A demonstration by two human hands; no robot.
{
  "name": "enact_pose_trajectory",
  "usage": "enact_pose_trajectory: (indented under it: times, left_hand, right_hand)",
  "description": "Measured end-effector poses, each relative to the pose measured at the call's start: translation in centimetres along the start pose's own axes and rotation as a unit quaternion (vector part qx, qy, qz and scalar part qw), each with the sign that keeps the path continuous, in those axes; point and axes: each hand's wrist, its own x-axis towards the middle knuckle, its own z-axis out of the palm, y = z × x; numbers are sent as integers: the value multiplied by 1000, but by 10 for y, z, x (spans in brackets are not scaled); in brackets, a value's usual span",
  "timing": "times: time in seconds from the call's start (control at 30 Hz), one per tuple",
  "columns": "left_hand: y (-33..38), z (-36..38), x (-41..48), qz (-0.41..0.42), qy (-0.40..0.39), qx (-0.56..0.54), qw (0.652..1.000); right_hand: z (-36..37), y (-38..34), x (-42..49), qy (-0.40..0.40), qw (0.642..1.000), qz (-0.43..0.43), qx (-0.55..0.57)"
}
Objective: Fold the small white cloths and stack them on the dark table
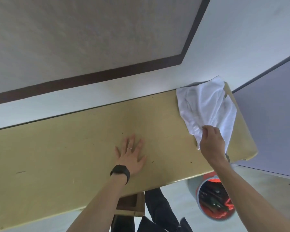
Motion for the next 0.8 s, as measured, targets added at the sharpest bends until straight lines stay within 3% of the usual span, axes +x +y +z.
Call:
enact_pose_trajectory:
  times: [0.07, 0.13, 0.27, 0.43, 0.8]
  left_hand:
    - [2, -18, -3, 0, -28, -27, 999]
    - [11, -47, -11, -7, -4, -88, 996]
    - [39, -119, -46, 119, 171, -153, 966]
    - [54, -183, -113, 245, 280, -199, 907]
    - [-65, -115, -198, 202, 412, -183, 869]
  right_hand:
    - [-29, -20, -2, 63, 997, -35, 38]
    - [-62, -48, -11, 100, 990, -87, 53]
    - [-116, -105, -51, 114, 973, -192, 58]
    - [-136, -167, -120, 55, 966, -226, 110]
    - [-64, -239, -237, -82, 942, -250, 210]
